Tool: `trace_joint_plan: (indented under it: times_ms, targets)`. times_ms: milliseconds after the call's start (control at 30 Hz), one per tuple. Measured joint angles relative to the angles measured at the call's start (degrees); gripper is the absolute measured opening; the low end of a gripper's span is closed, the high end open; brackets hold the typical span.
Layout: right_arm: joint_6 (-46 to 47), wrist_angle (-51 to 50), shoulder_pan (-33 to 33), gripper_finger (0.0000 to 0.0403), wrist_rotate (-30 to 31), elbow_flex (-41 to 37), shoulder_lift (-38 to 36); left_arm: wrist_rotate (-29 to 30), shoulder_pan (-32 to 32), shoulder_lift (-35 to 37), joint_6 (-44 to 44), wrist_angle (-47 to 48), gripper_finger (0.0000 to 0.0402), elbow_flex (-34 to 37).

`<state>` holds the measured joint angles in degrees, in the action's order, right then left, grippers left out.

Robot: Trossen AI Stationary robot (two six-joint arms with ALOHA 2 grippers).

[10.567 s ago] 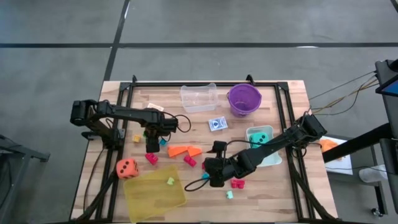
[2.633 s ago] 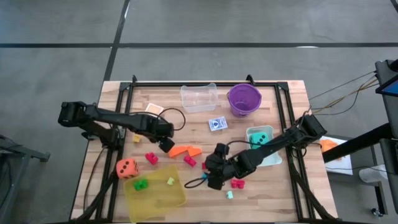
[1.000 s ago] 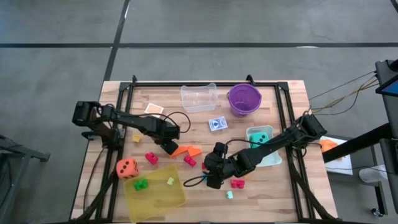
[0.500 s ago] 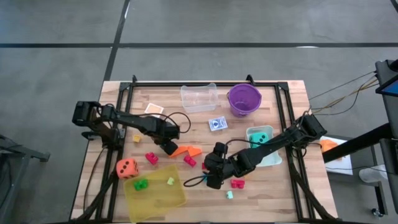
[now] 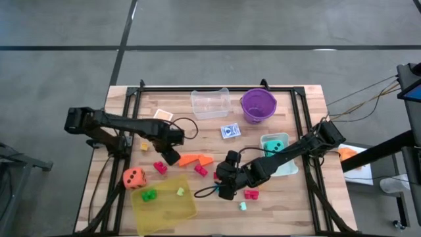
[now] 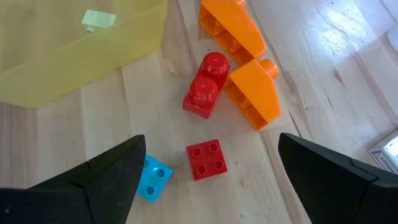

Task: Pick & Place Toys
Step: Put the blue game piece into the yellow bin

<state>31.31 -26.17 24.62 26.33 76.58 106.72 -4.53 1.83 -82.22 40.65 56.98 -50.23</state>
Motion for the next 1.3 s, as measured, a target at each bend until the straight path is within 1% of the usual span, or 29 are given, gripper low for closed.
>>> trace_joint_plan:
  times_ms: [133,267,400,533,800,933,1033,1133,1300]
  targets:
    - [-0.28,-0.04,-0.02,0.0363,0.00,0.00,0.00,0.08,-0.40,4.28,1.29,4.38,0.0117,-2.80]
    - [-0.28,-0.01,-0.02,0.0363,0.00,0.00,0.00,0.26,-2.34,8.63,2.40,5.52,0.0117,-5.63]
    - [-0.28,-0.02,-0.02,0.0363,0.00,0.00,0.00,-0.39,-5.96,11.85,3.99,5.64,0.0117,-8.10]
    - [-0.26,0.00,-0.02,0.0363,0.00,0.00,-0.02,-1.00,-10.54,13.11,7.71,5.52,0.0117,-9.29]
    - [0.04,0.01,-0.02,0.0363,0.00,0.00,-0.02,-1.68,-21.41,12.96,17.47,3.99,0.0117,-9.41]
    - [0.07,0.02,-0.02,0.0363,0.00,0.00,-0.02,-0.20,-28.15,12.96,22.20,1.49,0.0117,-9.43]
    - [0.08,0.04,-0.02,0.0363,0.01,0.00,-0.02,1.37,-32.96,12.38,27.83,-0.79,0.0117,-9.49]
    - [0.13,0.07,-0.02,0.0363,0.02,0.00,-0.02,2.21,-37.05,10.53,32.56,-1.84,0.0117,-9.84]
    - [0.22,0.22,-0.02,0.0363,0.02,0.00,-0.02,2.36,-41.58,4.76,34.64,-2.06,0.0117,-11.39]
